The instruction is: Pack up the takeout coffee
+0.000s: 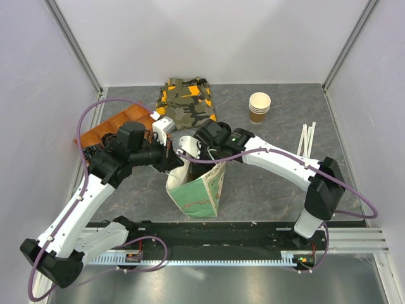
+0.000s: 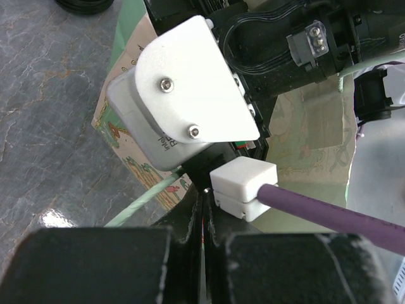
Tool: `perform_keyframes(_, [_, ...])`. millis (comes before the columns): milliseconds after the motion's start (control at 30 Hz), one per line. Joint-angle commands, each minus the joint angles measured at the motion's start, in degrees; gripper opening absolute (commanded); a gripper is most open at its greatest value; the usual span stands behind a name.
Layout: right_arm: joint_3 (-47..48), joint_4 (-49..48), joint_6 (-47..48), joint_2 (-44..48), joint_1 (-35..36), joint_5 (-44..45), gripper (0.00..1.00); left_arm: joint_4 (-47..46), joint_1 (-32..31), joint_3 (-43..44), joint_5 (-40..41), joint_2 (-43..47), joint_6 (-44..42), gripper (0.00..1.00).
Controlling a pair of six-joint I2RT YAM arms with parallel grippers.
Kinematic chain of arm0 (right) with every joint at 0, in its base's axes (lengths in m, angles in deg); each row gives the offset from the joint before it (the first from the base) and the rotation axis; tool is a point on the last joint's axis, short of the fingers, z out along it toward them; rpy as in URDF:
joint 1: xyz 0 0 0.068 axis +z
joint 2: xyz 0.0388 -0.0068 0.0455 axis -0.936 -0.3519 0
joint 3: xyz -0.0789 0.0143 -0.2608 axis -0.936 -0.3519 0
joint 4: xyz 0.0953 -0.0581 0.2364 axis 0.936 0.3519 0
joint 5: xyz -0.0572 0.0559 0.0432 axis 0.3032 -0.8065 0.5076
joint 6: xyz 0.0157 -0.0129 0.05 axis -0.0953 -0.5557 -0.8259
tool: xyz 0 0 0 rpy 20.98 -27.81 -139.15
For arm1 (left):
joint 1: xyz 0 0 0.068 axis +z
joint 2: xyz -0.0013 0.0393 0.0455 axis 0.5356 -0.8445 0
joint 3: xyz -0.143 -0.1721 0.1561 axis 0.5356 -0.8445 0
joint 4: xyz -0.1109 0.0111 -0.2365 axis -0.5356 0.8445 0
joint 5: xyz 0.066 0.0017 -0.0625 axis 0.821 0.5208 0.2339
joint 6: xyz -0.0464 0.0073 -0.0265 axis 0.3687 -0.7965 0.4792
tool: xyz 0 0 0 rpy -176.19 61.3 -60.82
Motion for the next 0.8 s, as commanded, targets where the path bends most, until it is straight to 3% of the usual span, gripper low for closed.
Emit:
perform_keyframes(0, [-1.5,-1.6,3.1,2.4,0.6,0.9,0.98,-2.2,-0.1,2.5,1.0,-0.1,-1.8,0.02])
perform_keyframes(767, [-3.8,-5.2,-0.1,7.7,0.7,-0.2,0.98,-2.0,-0.2,2.7,4.8,-0.3,-2.2,0.02])
